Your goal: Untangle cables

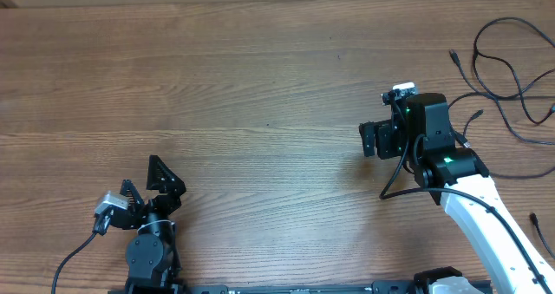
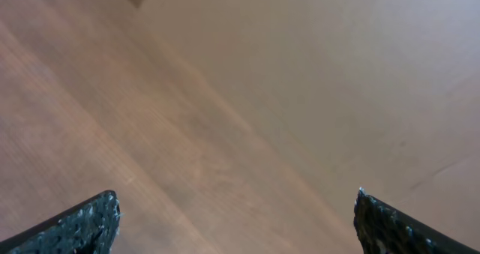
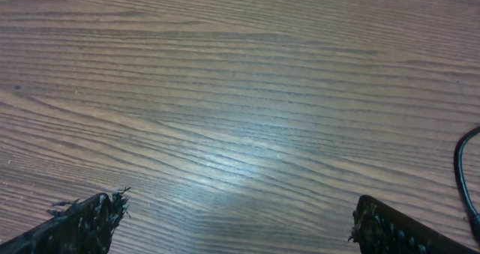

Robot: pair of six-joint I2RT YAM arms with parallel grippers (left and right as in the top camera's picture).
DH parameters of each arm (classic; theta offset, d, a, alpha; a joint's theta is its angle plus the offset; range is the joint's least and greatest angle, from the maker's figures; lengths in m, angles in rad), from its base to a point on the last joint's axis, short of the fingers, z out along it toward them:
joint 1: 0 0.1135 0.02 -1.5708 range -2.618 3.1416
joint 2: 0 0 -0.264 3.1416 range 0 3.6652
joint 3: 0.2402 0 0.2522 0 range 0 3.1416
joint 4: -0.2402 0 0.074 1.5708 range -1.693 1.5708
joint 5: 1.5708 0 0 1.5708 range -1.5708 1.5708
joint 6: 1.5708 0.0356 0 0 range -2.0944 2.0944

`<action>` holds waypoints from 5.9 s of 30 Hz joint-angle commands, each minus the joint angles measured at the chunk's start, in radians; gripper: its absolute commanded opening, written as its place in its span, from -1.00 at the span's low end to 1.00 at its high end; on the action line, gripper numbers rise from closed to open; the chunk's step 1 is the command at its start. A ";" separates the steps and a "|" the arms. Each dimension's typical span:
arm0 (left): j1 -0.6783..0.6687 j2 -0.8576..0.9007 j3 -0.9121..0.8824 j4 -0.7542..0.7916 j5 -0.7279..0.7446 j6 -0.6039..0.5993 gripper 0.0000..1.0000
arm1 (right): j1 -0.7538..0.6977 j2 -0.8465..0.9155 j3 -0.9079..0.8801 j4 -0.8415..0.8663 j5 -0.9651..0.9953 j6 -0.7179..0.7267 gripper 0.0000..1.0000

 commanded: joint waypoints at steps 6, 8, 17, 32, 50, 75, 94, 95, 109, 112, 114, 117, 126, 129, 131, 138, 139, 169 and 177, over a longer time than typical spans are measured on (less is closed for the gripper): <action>0.009 -0.019 -0.003 -0.003 -0.001 0.265 0.99 | 0.005 0.002 0.003 0.005 0.013 0.004 1.00; 0.009 -0.019 -0.003 -0.004 0.008 0.361 0.99 | 0.005 0.002 0.003 0.005 0.013 0.003 1.00; 0.027 -0.019 -0.003 -0.007 0.045 0.470 0.99 | 0.005 0.002 0.003 0.005 0.013 0.003 1.00; 0.150 -0.019 -0.003 -0.003 0.083 0.533 0.99 | 0.005 0.002 0.003 0.005 0.013 0.004 1.00; 0.156 -0.019 -0.003 -0.019 0.269 0.827 0.99 | 0.005 0.002 0.003 0.005 0.013 0.004 1.00; 0.154 -0.018 -0.003 -0.032 0.415 0.899 0.99 | 0.005 0.002 0.003 0.005 0.013 0.004 1.00; 0.154 -0.018 -0.003 -0.031 0.415 0.899 0.99 | 0.005 0.002 0.003 0.005 0.013 0.004 1.00; 0.154 -0.018 -0.003 -0.032 0.415 0.899 0.99 | 0.005 0.002 0.003 0.005 0.013 0.003 1.00; 0.154 -0.018 -0.003 -0.032 0.415 0.899 0.99 | 0.003 -0.051 0.003 0.005 0.155 0.000 1.00; 0.154 -0.018 -0.003 -0.032 0.415 0.899 0.99 | 0.003 -0.118 0.003 -0.015 0.155 0.000 1.00; 0.154 -0.018 -0.003 -0.031 0.415 0.899 0.99 | 0.003 -0.173 0.002 -0.044 0.155 0.000 1.00; 0.154 -0.018 -0.003 -0.032 0.415 0.898 0.99 | 0.003 -0.252 -0.002 -0.065 0.155 0.000 1.00; 0.154 -0.018 -0.003 -0.031 0.415 0.899 0.99 | 0.003 -0.480 -0.203 0.248 0.093 0.004 1.00; 0.154 -0.018 -0.003 -0.031 0.415 0.899 0.99 | 0.003 -0.566 -0.338 0.407 0.060 0.004 1.00; 0.154 -0.018 -0.003 -0.032 0.415 0.899 0.99 | 0.003 -0.627 -0.434 0.493 0.048 0.004 1.00; 0.154 -0.018 -0.003 -0.031 0.415 0.898 0.98 | 0.003 -0.824 -0.706 0.738 0.049 0.004 1.00; 0.154 -0.018 -0.003 -0.031 0.415 0.898 0.99 | 0.003 -0.851 -0.735 0.760 0.048 0.005 1.00; 0.154 -0.018 -0.003 -0.031 0.415 0.899 0.99 | -0.174 -1.256 -0.809 0.399 0.003 0.034 1.00; 0.154 -0.018 -0.003 -0.032 0.415 0.899 0.99 | -0.246 -1.256 -0.809 0.398 -0.011 0.053 1.00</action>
